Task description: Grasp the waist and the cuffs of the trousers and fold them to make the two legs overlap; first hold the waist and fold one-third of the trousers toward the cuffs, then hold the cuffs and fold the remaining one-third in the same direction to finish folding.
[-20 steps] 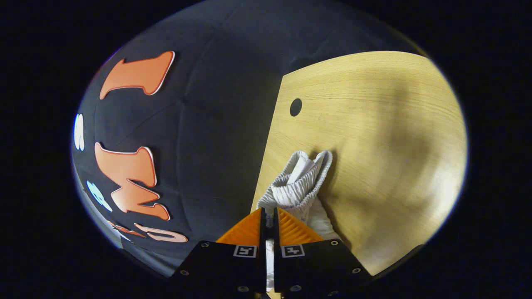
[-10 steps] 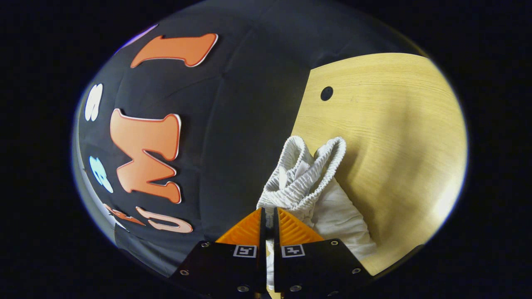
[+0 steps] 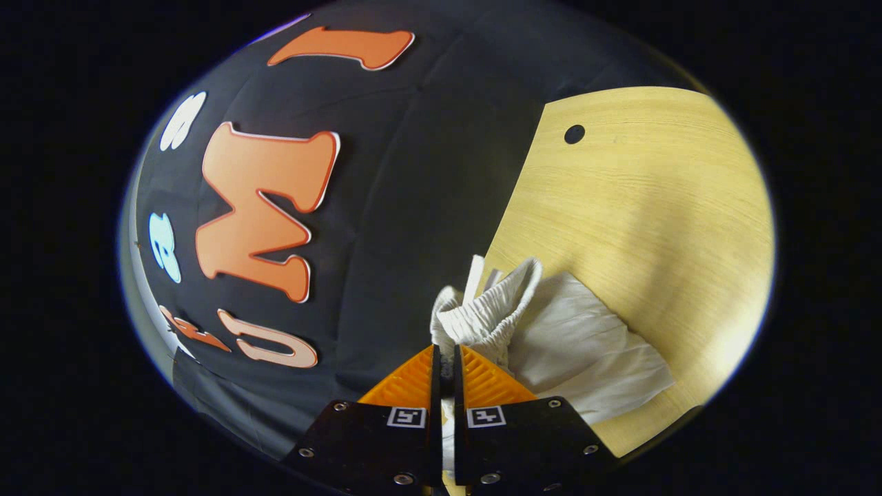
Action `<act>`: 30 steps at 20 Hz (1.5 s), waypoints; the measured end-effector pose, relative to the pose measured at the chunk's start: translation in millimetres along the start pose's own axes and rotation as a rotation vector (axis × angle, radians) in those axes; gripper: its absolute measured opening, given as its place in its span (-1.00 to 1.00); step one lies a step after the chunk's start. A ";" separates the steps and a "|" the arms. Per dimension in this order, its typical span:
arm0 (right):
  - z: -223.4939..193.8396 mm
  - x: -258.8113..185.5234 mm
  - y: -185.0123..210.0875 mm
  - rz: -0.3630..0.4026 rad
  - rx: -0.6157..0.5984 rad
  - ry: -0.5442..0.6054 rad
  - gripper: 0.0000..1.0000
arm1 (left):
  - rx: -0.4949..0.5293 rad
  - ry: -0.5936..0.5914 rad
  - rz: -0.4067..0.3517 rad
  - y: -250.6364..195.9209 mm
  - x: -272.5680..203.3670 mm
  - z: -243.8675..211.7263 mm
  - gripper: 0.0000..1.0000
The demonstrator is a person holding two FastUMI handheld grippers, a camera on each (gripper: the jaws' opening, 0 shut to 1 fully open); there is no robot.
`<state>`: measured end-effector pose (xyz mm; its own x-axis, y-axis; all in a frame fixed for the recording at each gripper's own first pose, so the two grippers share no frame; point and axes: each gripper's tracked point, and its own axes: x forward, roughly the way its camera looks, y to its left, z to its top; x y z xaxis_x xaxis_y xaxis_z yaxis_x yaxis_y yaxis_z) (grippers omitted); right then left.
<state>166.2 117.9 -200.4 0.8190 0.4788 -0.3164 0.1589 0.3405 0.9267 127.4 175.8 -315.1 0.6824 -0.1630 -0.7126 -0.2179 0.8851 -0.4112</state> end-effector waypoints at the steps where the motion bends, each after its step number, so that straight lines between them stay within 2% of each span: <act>1: -9.9 4.0 0.7 -0.013 -0.005 0.008 -0.86 | -0.020 0.002 0.001 9.7 -0.6 4.0 0.99; 5: -56.1 18.6 -2.3 -0.060 -0.010 0.054 -0.86 | -0.105 0.020 0.005 44.1 -11.8 18.1 0.99; 10: -103.3 27.2 -4.0 -0.098 -0.050 0.098 -0.70 | -0.221 0.088 -0.038 65.6 -8.0 17.4 0.99; 12: -114.2 24.2 -2.0 -0.091 -0.052 0.110 -0.65 | -0.267 0.117 -0.059 74.4 -1.6 10.5 1.00; 14: -122.5 15.8 8.1 -0.050 -0.044 0.123 -0.58 | -0.312 0.142 -0.073 82.4 3.5 6.1 0.99; 15: -124.3 12.8 10.1 -0.047 -0.052 0.118 -0.49 | -0.338 0.152 -0.079 87.1 6.0 3.8 1.00; 16: -124.4 13.4 9.7 -0.049 -0.066 0.110 -0.31 | -0.365 0.157 -0.080 93.3 7.3 1.6 1.00; 21: -120.9 -1.6 7.1 -0.072 -0.116 0.083 -0.02 | -0.494 0.194 -0.062 125.1 18.7 -13.2 0.99; 26: -107.7 -21.8 4.1 -0.089 -0.147 0.038 0.28 | -0.517 0.246 -0.055 144.3 41.5 -27.0 0.99; 27: -104.4 -27.5 2.8 -0.093 -0.149 0.031 0.52 | -0.513 0.256 -0.057 145.3 46.0 -29.1 0.92; 28: -102.2 -32.2 1.5 -0.096 -0.149 0.021 0.33 | -0.510 0.266 -0.068 143.6 50.9 -31.6 0.99; 30: -94.7 -41.6 -2.6 -0.107 -0.150 0.003 0.36 | -0.502 0.273 -0.088 136.8 63.0 -30.7 1.00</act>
<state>79.4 173.7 -208.9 0.8003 0.4354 -0.4123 0.1606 0.5067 0.8470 119.1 273.3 -433.7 0.5232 -0.3923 -0.7566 -0.5182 0.5584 -0.6478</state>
